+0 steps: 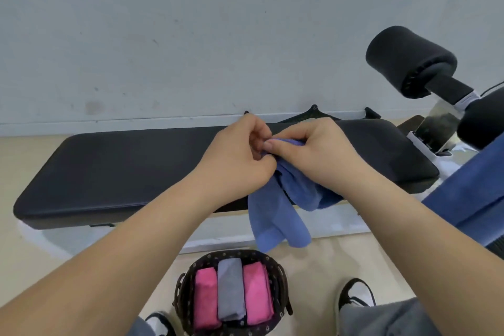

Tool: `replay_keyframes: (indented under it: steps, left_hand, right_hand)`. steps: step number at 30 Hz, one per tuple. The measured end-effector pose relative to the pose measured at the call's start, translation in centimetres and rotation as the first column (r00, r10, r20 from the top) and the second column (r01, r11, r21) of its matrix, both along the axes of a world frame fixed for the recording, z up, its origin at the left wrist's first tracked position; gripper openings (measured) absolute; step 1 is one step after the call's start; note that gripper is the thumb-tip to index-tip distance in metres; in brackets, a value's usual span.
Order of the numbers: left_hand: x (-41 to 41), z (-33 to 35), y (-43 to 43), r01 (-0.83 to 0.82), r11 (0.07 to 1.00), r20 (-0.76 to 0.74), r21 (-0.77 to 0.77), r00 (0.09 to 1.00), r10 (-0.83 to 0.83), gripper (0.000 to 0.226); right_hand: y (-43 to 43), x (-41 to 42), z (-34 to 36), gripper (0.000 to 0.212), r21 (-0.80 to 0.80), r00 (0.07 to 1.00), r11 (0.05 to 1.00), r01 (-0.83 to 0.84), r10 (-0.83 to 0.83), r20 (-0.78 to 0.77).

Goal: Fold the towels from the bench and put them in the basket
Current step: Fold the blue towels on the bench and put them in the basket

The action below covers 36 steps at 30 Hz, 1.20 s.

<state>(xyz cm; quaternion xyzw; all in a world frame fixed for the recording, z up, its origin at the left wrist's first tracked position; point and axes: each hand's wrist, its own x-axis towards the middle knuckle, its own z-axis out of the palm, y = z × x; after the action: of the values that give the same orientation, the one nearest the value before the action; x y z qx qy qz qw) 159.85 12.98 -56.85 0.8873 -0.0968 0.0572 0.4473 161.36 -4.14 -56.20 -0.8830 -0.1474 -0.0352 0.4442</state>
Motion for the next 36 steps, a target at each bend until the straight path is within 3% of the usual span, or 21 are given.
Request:
replay_keyframes:
  steps: [6,10,17,19,23,28,30,32,36]
  left_hand:
    - [-0.9,0.2,0.5,0.057,0.989,0.049,0.136,0.997,-0.064,0.017]
    - [-2.3,0.4,1.0,0.098,0.964,0.099,0.249,0.987,-0.126,0.02]
    - [-4.9,0.9,1.2,0.105,0.979,0.261,0.175,0.954,-0.149,0.005]
    - [-5.7,1.7,1.5,0.058,0.994,0.225,0.089,0.971,-0.077,0.006]
    - [-6.6,2.7,1.8,0.04,0.993,-0.002,-0.114,0.999,-0.04,0.012]
    - [-5.8,2.0,3.3,0.02,0.995,-0.169,-0.093,0.985,-0.036,0.011]
    - [-5.5,1.8,4.5,0.088,0.996,-0.168,0.01,0.982,-0.085,0.008]
    - [-5.2,1.7,5.9,0.161,0.975,-0.194,0.151,0.972,-0.131,0.018]
    - [-4.4,0.9,8.1,0.198,0.858,-0.311,0.475,0.949,-0.047,0.018]
  right_hand:
    - [0.9,-1.8,0.6,0.019,0.181,0.995,0.983,0.008,0.011,-0.101]
    - [-0.1,-3.0,0.7,0.032,0.184,0.984,0.983,-0.017,0.049,-0.17]
    - [-1.0,-5.3,0.3,0.031,0.423,0.905,0.896,-0.133,0.284,-0.317]
    - [-1.1,-5.6,0.2,0.038,0.37,0.909,0.917,-0.147,0.273,-0.316]
    - [-1.9,-5.9,0.5,0.035,0.29,0.867,0.931,-0.22,0.323,-0.38]
    - [-3.7,-5.3,-0.1,0.029,0.109,0.802,0.957,-0.267,0.284,-0.526]
    - [-4.4,-4.6,-0.6,0.029,-0.051,0.866,0.983,-0.174,0.128,-0.483]
    - [-5.1,-3.7,-1.3,0.038,-0.202,0.944,0.979,-0.034,-0.035,-0.329]
    - [-5.6,-2.1,-2.6,0.041,-0.213,0.97,0.949,0.23,-0.241,-0.022]
